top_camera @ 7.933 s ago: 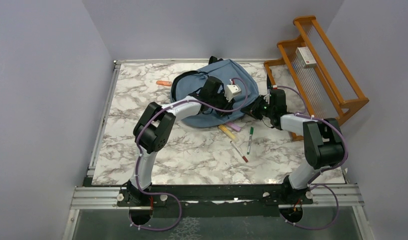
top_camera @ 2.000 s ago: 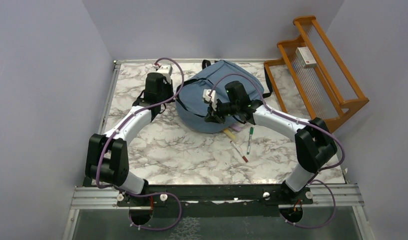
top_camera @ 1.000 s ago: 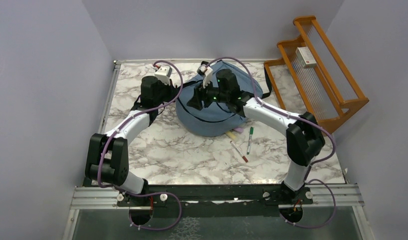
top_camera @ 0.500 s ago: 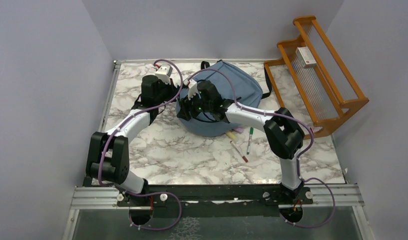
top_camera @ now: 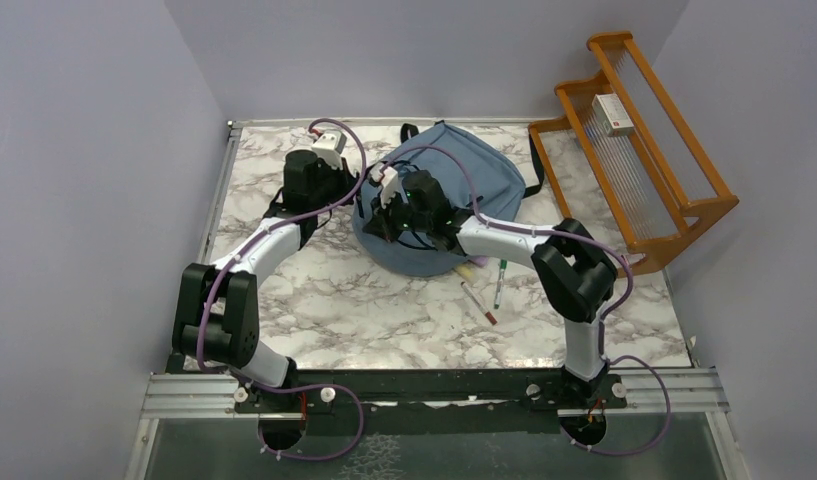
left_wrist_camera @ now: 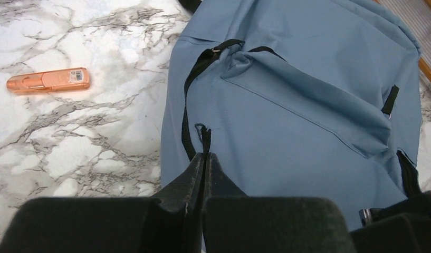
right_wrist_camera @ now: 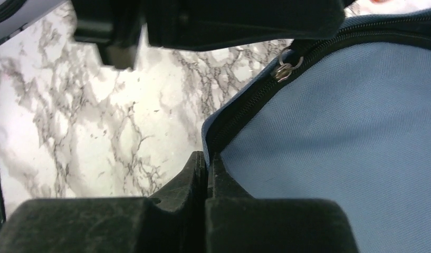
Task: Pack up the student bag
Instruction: Zip the student bag at the center of the board.
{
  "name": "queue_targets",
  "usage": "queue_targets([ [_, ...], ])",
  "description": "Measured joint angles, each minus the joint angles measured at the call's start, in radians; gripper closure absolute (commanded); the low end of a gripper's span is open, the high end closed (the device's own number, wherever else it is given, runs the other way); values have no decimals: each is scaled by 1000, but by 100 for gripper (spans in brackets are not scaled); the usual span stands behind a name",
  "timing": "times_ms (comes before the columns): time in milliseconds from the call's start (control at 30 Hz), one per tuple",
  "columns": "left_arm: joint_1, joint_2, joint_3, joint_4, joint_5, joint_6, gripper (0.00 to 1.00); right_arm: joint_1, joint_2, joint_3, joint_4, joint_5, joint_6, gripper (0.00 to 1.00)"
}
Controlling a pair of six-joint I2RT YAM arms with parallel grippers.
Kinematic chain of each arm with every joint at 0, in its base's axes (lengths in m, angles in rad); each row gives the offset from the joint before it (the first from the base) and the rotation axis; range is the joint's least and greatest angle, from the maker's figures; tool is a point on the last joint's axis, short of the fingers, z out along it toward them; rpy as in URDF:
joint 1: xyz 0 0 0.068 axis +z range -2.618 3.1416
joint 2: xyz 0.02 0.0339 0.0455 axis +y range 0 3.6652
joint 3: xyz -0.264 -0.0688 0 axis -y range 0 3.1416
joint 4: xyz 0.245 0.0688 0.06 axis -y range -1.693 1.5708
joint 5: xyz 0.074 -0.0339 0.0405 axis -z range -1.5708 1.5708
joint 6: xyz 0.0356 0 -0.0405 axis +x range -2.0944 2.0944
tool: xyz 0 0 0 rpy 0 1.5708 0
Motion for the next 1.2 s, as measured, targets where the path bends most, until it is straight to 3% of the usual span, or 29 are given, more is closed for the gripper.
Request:
queue_targets([
  [533,0,180,193,-30,-33,23,100,-8,-95,-92,6,-282,-184,99],
  [1200,-1,521,503,-39,119,45,100,-16,-144,-105,-57,-387,-313,99],
])
